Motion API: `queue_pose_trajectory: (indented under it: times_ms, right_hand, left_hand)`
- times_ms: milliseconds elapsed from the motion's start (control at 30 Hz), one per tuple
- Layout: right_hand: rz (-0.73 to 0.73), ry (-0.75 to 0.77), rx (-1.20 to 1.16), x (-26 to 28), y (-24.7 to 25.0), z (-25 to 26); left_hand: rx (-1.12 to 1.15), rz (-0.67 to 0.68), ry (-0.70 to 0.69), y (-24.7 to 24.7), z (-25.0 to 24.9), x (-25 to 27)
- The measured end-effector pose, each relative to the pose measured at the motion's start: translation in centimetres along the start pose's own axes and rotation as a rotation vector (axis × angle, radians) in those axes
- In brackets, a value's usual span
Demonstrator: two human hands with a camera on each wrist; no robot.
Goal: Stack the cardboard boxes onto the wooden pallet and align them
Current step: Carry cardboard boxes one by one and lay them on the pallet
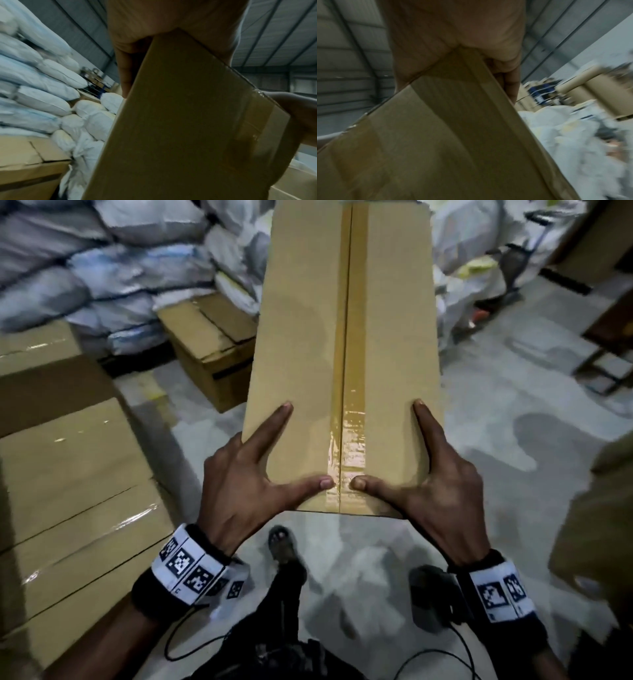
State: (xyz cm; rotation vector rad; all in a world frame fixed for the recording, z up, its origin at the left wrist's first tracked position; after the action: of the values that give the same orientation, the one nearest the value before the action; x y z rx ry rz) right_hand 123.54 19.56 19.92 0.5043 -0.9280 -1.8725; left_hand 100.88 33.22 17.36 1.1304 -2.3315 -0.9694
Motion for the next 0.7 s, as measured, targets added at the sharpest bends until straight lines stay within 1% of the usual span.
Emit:
queue_pose_trajectory:
  times_ms: [167, 267, 367, 433, 567, 700]
  right_hand:
    - [0.123, 0.159, 0.034, -14.5, -3.4, 4.9]
    - [0.186, 0.243, 0.043, -23.9, -5.4, 8.5]
    - [0.242, 0.346, 0.017, -31.9, -7.2, 12.2]
    - [0.278, 0.398, 0.011, -36.5, -8.6, 14.4]
    - [0.344, 0.479, 0.012, -43.8, -11.1, 18.6]
    - [0.489, 0.573, 0.002, -51.5, -15.5, 22.5]
  left_hand:
    - [-0.005, -0.143, 0.142, 4.7, 5.7, -8.7]
    - [-0.001, -0.226, 0.227, 8.4, 9.2, -14.5]
    - [-0.018, -0.299, 0.310, 11.9, 11.8, -19.1]
    - [-0.037, -0.335, 0.358, 13.7, 13.4, -21.6]
    - [-0.055, -0.406, 0.443, 16.8, 15.6, -25.7]
    - [-0.046, -0.499, 0.569, 19.5, 18.9, -29.1]
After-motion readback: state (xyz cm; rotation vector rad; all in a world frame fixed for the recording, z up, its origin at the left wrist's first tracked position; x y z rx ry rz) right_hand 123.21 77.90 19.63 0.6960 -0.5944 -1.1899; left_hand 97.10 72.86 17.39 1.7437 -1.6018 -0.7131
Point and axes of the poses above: each hand's wrist, its own x-axis away from the middle knuckle, its own y-axis out of the back of the hand, z = x × y, the point moved 9 cm from there along -x, towards the middle knuckle, and after that the axes turned 14 degrees about z, right-handed, at the moved point
